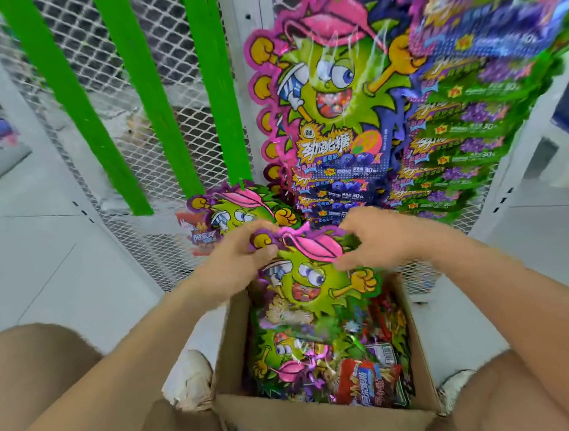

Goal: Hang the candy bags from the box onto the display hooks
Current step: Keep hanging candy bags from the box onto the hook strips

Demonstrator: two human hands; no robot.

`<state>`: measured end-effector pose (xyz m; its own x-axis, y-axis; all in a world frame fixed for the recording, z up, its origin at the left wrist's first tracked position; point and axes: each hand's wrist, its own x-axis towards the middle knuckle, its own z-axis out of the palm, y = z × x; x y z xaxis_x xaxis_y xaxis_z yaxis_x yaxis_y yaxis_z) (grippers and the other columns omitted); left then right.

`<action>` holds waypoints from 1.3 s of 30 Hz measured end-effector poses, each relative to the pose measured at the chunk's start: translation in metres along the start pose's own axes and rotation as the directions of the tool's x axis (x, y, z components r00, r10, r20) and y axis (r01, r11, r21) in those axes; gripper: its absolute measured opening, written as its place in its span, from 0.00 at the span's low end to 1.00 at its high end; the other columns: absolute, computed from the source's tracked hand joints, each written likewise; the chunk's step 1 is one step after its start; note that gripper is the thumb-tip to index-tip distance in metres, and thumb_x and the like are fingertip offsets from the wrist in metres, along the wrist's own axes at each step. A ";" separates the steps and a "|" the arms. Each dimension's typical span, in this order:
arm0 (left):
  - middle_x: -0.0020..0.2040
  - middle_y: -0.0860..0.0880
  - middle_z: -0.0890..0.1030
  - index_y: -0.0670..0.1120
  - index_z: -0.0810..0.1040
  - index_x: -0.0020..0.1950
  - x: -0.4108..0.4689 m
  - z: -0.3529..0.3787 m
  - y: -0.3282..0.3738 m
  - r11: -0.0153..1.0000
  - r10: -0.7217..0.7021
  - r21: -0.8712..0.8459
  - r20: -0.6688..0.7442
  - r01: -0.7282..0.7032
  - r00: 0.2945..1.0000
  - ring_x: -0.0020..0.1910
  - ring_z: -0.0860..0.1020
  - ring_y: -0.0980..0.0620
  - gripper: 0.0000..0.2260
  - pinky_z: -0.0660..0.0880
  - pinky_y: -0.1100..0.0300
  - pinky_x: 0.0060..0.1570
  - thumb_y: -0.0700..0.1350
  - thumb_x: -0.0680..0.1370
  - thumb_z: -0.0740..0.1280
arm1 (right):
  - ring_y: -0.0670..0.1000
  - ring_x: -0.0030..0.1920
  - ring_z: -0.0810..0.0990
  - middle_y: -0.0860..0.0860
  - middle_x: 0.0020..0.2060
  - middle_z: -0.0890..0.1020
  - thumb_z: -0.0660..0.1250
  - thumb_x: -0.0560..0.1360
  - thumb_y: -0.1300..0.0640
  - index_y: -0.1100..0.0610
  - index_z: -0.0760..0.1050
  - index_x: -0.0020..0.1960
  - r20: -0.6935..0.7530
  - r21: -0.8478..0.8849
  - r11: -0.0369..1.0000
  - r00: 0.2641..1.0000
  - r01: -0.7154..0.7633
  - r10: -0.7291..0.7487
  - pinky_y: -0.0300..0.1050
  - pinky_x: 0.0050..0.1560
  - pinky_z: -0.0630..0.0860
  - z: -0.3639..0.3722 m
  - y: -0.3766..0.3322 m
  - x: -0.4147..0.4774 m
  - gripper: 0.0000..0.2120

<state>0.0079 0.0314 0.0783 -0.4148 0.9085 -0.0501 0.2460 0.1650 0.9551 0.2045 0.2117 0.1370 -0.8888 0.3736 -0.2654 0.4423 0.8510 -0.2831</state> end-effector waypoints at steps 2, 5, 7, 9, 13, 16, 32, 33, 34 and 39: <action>0.39 0.53 0.72 0.51 0.79 0.55 -0.003 -0.010 0.016 0.988 -0.082 -0.137 -0.102 0.067 0.991 0.37 0.69 0.52 0.09 0.70 0.61 0.33 0.36 0.84 0.68 | 0.58 0.39 0.79 0.60 0.37 0.78 0.77 0.76 0.44 0.64 0.77 0.42 -0.188 0.279 0.959 0.982 0.045 0.009 0.52 0.42 0.76 -0.010 -0.001 0.000 0.23; 0.44 0.52 0.77 0.54 0.79 0.53 0.001 -0.021 0.034 0.999 -0.031 -0.025 -0.242 0.026 0.970 0.45 0.76 0.47 0.08 0.80 0.43 0.50 0.41 0.79 0.72 | 0.55 0.43 0.82 0.58 0.42 0.84 0.70 0.81 0.48 0.64 0.81 0.51 -0.367 0.381 0.908 0.930 0.174 -0.025 0.61 0.53 0.78 -0.013 -0.010 0.003 0.17; 0.56 0.50 0.79 0.55 0.77 0.58 0.007 -0.032 0.045 0.956 0.116 0.294 -0.310 -0.021 0.944 0.55 0.79 0.49 0.14 0.78 0.43 0.61 0.47 0.73 0.71 | 0.52 0.42 0.76 0.53 0.40 0.80 0.65 0.84 0.51 0.62 0.79 0.52 -0.359 0.309 0.932 0.931 0.190 -0.071 0.56 0.48 0.73 -0.007 -0.020 0.007 0.14; 0.68 0.45 0.75 0.47 0.72 0.71 0.014 -0.041 0.056 0.898 0.205 0.438 -0.356 -0.031 0.912 0.66 0.76 0.47 0.24 0.73 0.46 0.70 0.45 0.74 0.68 | 0.52 0.42 0.75 0.46 0.39 0.78 0.64 0.85 0.55 0.59 0.79 0.55 -0.348 0.233 0.952 0.931 0.196 -0.106 0.49 0.45 0.69 0.000 -0.027 0.011 0.09; 0.73 0.47 0.73 0.44 0.66 0.78 0.032 -0.048 0.069 0.942 0.178 0.332 -0.392 -0.042 0.902 0.71 0.72 0.49 0.26 0.70 0.47 0.74 0.35 0.79 0.65 | 0.49 0.36 0.77 0.45 0.36 0.83 0.67 0.83 0.55 0.49 0.82 0.57 -0.475 0.203 0.957 0.875 0.207 -0.089 0.46 0.42 0.73 0.002 -0.034 0.023 0.06; 0.64 0.51 0.79 0.48 0.74 0.70 0.044 -0.044 0.078 0.981 0.079 0.194 -0.425 0.006 0.902 0.63 0.77 0.51 0.15 0.74 0.49 0.67 0.39 0.83 0.64 | 0.51 0.35 0.81 0.47 0.38 0.85 0.68 0.82 0.56 0.50 0.82 0.57 -0.560 0.236 0.946 0.827 0.221 -0.054 0.47 0.41 0.76 -0.004 -0.040 0.027 0.07; 0.37 0.47 0.70 0.37 0.76 0.42 0.001 -0.058 0.101 0.970 0.112 0.239 -0.248 -0.051 0.962 0.37 0.69 0.51 0.27 0.66 0.51 0.45 0.63 0.77 0.64 | 0.48 0.29 0.74 0.46 0.29 0.78 0.66 0.82 0.46 0.51 0.80 0.44 -0.795 0.249 0.909 0.606 0.334 -0.004 0.51 0.32 0.73 -0.003 -0.097 0.048 0.12; 0.36 0.46 0.71 0.36 0.76 0.42 0.000 -0.059 0.102 0.974 0.106 0.222 -0.228 -0.054 0.968 0.36 0.69 0.49 0.27 0.66 0.50 0.44 0.62 0.78 0.65 | 0.49 0.29 0.74 0.45 0.29 0.77 0.66 0.82 0.46 0.51 0.79 0.43 -0.803 0.246 0.913 0.597 0.324 0.005 0.51 0.33 0.74 -0.002 -0.099 0.048 0.12; 0.35 0.45 0.70 0.36 0.75 0.42 -0.001 -0.060 0.101 0.977 0.111 0.202 -0.204 -0.069 0.973 0.35 0.67 0.48 0.27 0.65 0.50 0.44 0.62 0.79 0.66 | 0.50 0.29 0.74 0.45 0.28 0.76 0.66 0.81 0.46 0.50 0.78 0.41 -0.810 0.244 0.916 0.587 0.317 0.013 0.51 0.35 0.74 -0.001 -0.100 0.048 0.13; 0.34 0.37 0.78 0.35 0.80 0.45 -0.004 -0.064 0.100 0.994 0.061 0.101 -0.134 -0.048 0.989 0.35 0.76 0.42 0.25 0.74 0.46 0.47 0.58 0.82 0.70 | 0.47 0.29 0.68 0.43 0.26 0.69 0.67 0.80 0.47 0.48 0.70 0.37 -0.849 0.238 0.930 0.525 0.280 0.059 0.55 0.44 0.75 0.002 -0.105 0.047 0.14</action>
<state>-0.0215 0.0196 0.1924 -0.5125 0.8573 0.0481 0.3526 0.1590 0.9222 0.1160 0.1390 0.1528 -0.5423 0.5594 0.6268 0.1906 0.8086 -0.5567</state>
